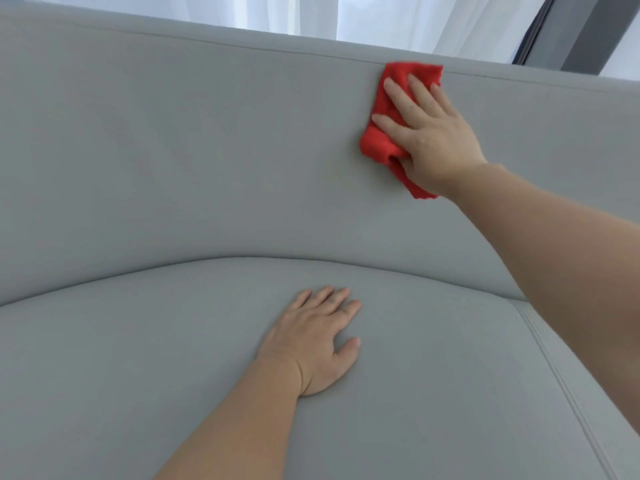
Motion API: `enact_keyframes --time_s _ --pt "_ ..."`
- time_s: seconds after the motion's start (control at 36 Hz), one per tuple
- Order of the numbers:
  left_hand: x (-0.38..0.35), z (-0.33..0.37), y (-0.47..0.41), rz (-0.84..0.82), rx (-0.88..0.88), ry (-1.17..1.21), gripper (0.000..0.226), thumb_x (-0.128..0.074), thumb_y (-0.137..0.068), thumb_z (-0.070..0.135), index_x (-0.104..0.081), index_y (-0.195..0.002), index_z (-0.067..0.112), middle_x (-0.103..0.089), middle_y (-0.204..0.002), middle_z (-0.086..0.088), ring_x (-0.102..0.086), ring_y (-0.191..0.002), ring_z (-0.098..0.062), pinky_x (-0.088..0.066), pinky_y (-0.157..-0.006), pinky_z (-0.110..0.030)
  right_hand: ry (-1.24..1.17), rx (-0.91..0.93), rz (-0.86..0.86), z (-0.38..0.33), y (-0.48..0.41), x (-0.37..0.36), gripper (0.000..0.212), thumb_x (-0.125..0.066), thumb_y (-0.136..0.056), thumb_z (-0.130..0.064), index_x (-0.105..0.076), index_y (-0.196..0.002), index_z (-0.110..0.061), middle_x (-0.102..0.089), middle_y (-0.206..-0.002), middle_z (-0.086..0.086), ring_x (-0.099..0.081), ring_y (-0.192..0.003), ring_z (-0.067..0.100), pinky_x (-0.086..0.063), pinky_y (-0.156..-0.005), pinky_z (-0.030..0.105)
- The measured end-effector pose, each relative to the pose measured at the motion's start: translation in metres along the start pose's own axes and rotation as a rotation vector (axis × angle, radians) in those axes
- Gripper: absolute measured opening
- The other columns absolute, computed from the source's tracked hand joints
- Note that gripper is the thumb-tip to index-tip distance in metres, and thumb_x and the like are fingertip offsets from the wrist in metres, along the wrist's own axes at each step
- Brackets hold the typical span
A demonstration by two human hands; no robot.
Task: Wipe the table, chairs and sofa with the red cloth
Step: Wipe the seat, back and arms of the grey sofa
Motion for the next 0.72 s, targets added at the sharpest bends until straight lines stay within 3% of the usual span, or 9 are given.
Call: enact_keyframes --time_s 0.08,0.17,0.25,0.42,0.56,0.67,0.72 --pt "0.0 0.0 0.0 0.005 0.0 0.005 0.075 -0.006 -0.081 0.058 -0.011 -0.151 0.033 -0.003 -0.16 0.011 0.002 -0.145 -0.008 0.006 -0.117 -0.03 -0.064 -0.063 -0.015 0.006 -0.015 0.01 0.055 -0.036 -0.087 -0.029 -0.05 -0.138 -0.013 -0.027 -0.155 0.018 -0.026 -0.138 0.049 -0.016 -0.115 0.058" --pt "0.0 0.0 0.0 -0.002 -0.002 0.008 0.081 0.001 -0.075 0.06 -0.012 -0.151 0.032 -0.004 -0.16 0.011 0.001 -0.145 -0.008 0.006 -0.117 -0.031 -0.13 -0.127 -0.016 0.005 -0.016 0.008 0.053 -0.05 -0.09 -0.018 -0.044 -0.143 -0.015 -0.02 -0.158 0.014 -0.018 -0.143 0.045 -0.009 -0.117 0.056" --pt "-0.001 0.0 0.0 -0.021 0.003 0.006 0.071 -0.011 -0.084 0.056 -0.013 -0.151 0.031 -0.004 -0.16 0.01 0.0 -0.145 -0.009 0.005 -0.118 -0.032 -0.193 -0.191 -0.076 0.004 -0.018 0.008 0.058 -0.053 -0.091 -0.015 -0.038 -0.147 -0.018 -0.012 -0.161 0.01 -0.009 -0.146 0.04 -0.002 -0.119 0.052" --pt "0.001 -0.001 0.0 -0.059 0.011 0.043 0.062 -0.027 -0.095 0.052 -0.014 -0.151 0.028 -0.003 -0.16 0.006 0.001 -0.146 -0.011 0.004 -0.118 -0.035 -0.216 -0.185 -0.209 0.009 -0.022 0.02 0.058 -0.052 -0.094 -0.016 -0.033 -0.149 -0.02 -0.009 -0.161 0.01 -0.006 -0.147 0.038 -0.003 -0.12 0.049" --pt "0.025 -0.003 0.009 -0.068 0.026 0.227 0.06 -0.034 -0.098 0.044 -0.018 -0.151 0.019 -0.003 -0.16 0.0 -0.003 -0.146 -0.013 0.002 -0.117 -0.027 -0.242 -0.233 -0.242 0.005 -0.022 0.019 0.058 -0.055 -0.094 -0.016 -0.036 -0.148 -0.02 -0.01 -0.161 0.009 -0.005 -0.147 0.036 -0.003 -0.12 0.049" --pt "0.054 -0.029 0.034 -0.016 -0.024 0.147 0.059 -0.031 -0.099 0.043 -0.017 -0.151 0.021 -0.005 -0.16 0.003 -0.006 -0.146 -0.013 0.005 -0.114 -0.024 -0.248 -0.25 -0.26 0.004 -0.021 0.02 0.059 -0.057 -0.092 -0.013 -0.038 -0.147 -0.017 -0.011 -0.16 0.011 -0.006 -0.147 0.038 -0.004 -0.119 0.051" --pt "0.053 -0.068 0.058 -0.041 0.037 0.077 0.065 -0.019 -0.095 0.053 -0.013 -0.152 0.023 -0.002 -0.16 0.003 -0.003 -0.146 -0.012 0.009 -0.113 -0.022 -0.25 -0.272 -0.249 0.002 -0.02 0.018 0.058 -0.058 -0.091 -0.012 -0.039 -0.146 -0.017 -0.012 -0.16 0.011 -0.006 -0.147 0.039 -0.003 -0.119 0.051"
Point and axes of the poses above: each hand's wrist, its own y-axis away from the middle knuckle, its own x-axis out of the back of the hand, z = x × y, the point moved 7 cm from there along -y, towards the middle knuckle
